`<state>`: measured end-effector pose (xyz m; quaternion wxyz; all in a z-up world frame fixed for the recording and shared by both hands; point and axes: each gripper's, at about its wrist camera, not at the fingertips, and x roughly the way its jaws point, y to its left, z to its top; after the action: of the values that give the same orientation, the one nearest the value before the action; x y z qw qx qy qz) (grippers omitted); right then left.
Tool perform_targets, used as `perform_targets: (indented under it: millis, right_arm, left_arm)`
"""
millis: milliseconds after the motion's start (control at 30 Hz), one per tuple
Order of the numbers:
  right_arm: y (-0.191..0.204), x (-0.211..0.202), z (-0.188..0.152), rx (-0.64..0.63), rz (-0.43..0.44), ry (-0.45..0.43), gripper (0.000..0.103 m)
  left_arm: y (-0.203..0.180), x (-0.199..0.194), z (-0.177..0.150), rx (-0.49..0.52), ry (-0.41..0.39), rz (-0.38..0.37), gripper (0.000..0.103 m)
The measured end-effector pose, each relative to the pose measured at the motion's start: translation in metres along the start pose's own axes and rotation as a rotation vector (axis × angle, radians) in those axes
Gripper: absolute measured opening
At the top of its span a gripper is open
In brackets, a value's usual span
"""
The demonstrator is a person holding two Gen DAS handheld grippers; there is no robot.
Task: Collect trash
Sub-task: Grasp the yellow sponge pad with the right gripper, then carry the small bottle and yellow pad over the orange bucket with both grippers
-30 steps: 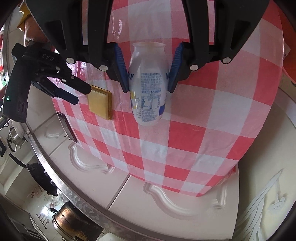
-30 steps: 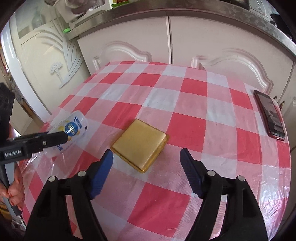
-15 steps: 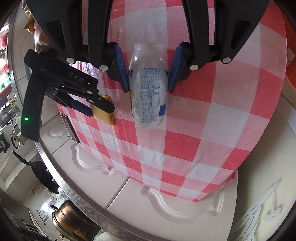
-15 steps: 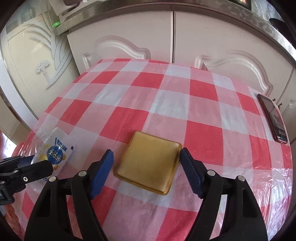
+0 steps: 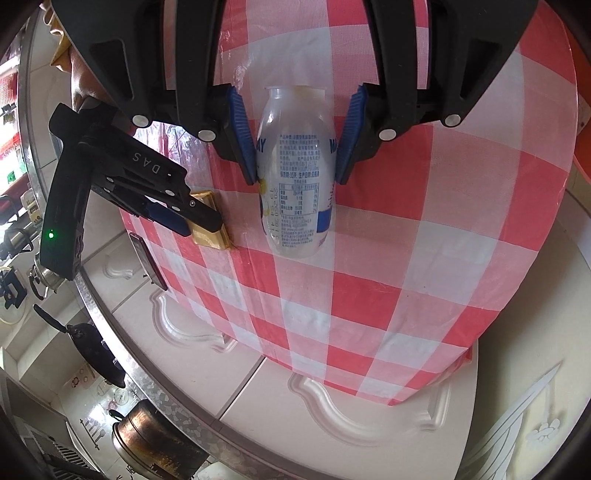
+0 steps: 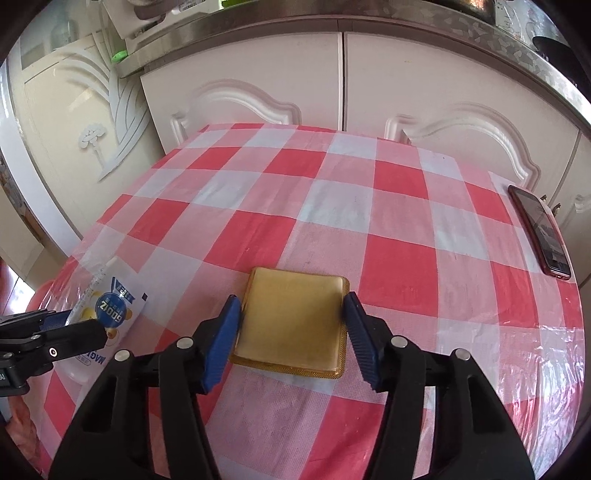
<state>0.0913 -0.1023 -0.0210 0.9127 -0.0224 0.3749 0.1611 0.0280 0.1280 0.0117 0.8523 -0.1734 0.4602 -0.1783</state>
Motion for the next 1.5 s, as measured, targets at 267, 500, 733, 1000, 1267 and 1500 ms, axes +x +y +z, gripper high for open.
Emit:
perform_targets:
  millis: [267,500,733,1000,1267,1500]
  right_arm:
    - [0.009,-0.019,-0.008,0.011,0.016,-0.03,0.058]
    - [0.023,-0.032,-0.017,0.003,0.03,-0.037,0.058]
    - [0.049,-0.043,-0.027,-0.016,0.07,-0.037,0.058]
    - [0.086,-0.056,-0.031,-0.055,0.122,-0.04,0.058]
    - [0.129,-0.07,-0.027,-0.115,0.181,-0.054,0.058]
    - [0.175,-0.075,-0.026,-0.201,0.225,-0.053,0.058]
  left_arm:
    - [0.002,-0.009,-0.006,0.005,-0.006,0.011,0.044]
    - [0.008,-0.019,-0.014,0.017,-0.02,0.042,0.044]
    - [0.012,-0.038,-0.022,0.041,-0.047,0.078,0.044]
    - [0.02,-0.07,-0.03,0.068,-0.098,0.139,0.044]
    - [0.04,-0.102,-0.044,0.064,-0.139,0.2,0.044]
    - [0.068,-0.126,-0.056,0.04,-0.167,0.276,0.044]
